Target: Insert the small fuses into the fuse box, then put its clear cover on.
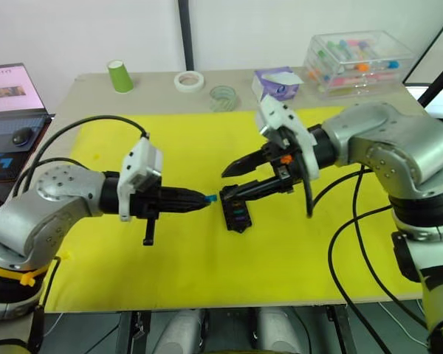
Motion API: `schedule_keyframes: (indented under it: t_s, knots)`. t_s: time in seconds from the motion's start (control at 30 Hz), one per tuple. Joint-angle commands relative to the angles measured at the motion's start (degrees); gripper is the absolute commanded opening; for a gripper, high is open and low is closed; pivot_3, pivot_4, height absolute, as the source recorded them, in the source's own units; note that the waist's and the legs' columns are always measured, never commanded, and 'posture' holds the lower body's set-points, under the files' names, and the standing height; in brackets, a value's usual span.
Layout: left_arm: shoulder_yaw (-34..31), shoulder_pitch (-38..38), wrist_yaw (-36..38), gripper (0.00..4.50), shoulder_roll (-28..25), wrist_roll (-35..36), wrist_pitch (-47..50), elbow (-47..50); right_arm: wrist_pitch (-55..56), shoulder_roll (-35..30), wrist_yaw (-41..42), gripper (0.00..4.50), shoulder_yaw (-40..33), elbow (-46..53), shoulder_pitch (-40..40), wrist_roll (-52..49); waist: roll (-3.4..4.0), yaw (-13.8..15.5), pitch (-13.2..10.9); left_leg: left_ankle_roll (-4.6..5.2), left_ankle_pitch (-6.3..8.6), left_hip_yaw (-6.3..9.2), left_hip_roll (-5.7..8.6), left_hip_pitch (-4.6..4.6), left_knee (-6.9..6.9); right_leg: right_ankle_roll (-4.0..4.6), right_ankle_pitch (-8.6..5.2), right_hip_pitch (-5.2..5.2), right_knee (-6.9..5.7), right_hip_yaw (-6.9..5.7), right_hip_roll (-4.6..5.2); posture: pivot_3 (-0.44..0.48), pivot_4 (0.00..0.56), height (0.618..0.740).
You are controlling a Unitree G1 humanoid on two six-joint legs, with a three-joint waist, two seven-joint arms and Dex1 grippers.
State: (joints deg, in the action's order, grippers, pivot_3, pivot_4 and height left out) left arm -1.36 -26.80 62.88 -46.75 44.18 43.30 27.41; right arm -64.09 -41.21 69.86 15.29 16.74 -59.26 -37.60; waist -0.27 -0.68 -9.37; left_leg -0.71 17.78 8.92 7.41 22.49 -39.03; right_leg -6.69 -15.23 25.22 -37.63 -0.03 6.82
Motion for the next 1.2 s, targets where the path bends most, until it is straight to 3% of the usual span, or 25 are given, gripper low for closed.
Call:
schedule_keyframes:
  t_s: [0.03,0.37,0.53,1.2]
  knots:
    - [0.0,-1.3,-0.3,0.00,0.1,-0.1,-0.7,0.0,-0.4,0.5,-0.3,2.44,-0.3,1.4,-1.8,-1.2,0.00,0.0,0.0,0.00,0.00,0.00,0.00,0.00,0.00,0.00,0.00,0.00,0.00,0.00,0.00,0.000,0.150,0.740]
    - [0.6,-0.7,-0.9,0.00,0.3,0.1,-0.7,0.7,0.0,1.0,-0.7,2.44,1.2,1.4,-2.0,-1.0,0.00,0.1,0.0,0.00,0.00,0.00,0.00,0.00,-0.01,0.00,0.00,0.00,0.00,0.00,0.00,0.000,0.150,0.740]
    - [0.8,0.2,-0.8,0.00,0.2,-0.4,-1.3,0.8,0.3,1.2,-0.8,1.21,1.2,1.4,-2.0,-0.9,0.00,0.0,0.0,0.00,0.00,0.00,0.00,0.00,0.00,0.00,0.00,0.00,0.00,0.00,0.00,0.000,0.150,0.740]
    - [1.2,-0.2,-1.4,0.00,0.8,-1.5,-1.7,0.1,0.7,1.8,-1.6,1.21,2.5,1.4,-1.4,-0.3,0.00,0.0,0.0,0.00,0.00,0.01,0.00,0.00,0.00,0.00,0.00,0.00,0.00,0.00,0.00,0.000,0.150,0.740]
